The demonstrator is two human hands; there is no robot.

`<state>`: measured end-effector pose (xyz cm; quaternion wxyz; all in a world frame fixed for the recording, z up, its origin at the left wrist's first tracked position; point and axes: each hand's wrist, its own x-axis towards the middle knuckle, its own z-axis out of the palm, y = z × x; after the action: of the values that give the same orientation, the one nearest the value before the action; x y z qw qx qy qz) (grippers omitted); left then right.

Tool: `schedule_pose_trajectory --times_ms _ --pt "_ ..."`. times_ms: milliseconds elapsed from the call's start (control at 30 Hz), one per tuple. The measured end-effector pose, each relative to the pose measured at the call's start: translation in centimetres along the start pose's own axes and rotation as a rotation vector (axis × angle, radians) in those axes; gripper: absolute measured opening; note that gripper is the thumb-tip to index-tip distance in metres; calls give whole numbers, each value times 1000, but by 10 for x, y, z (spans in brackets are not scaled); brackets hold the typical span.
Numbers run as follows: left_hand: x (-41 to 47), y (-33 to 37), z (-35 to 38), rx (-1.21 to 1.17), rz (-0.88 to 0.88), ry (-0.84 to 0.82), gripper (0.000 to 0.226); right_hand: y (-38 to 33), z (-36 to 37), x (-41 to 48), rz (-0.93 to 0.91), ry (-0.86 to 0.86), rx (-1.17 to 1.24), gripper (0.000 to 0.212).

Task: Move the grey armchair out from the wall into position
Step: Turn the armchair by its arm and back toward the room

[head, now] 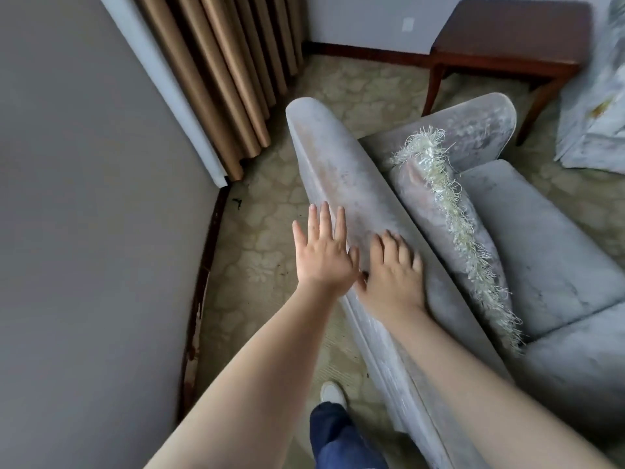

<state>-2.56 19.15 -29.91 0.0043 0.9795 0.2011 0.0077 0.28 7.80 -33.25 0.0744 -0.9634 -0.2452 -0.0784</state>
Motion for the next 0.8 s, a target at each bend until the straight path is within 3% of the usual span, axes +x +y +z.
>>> schedule_pose_trajectory --times_ms 167,400,667,800 --pt "71 -31 -5 51 72 -46 65 -32 -5 63 167 15 38 63" --pt "154 -77 -12 68 82 -100 65 -67 14 182 255 -115 93 56" --pt "273 -155 -5 162 251 -76 63 -132 42 318 367 -110 114 48" --pt "335 -191 -1 165 378 -113 63 -161 54 383 542 -129 146 39"
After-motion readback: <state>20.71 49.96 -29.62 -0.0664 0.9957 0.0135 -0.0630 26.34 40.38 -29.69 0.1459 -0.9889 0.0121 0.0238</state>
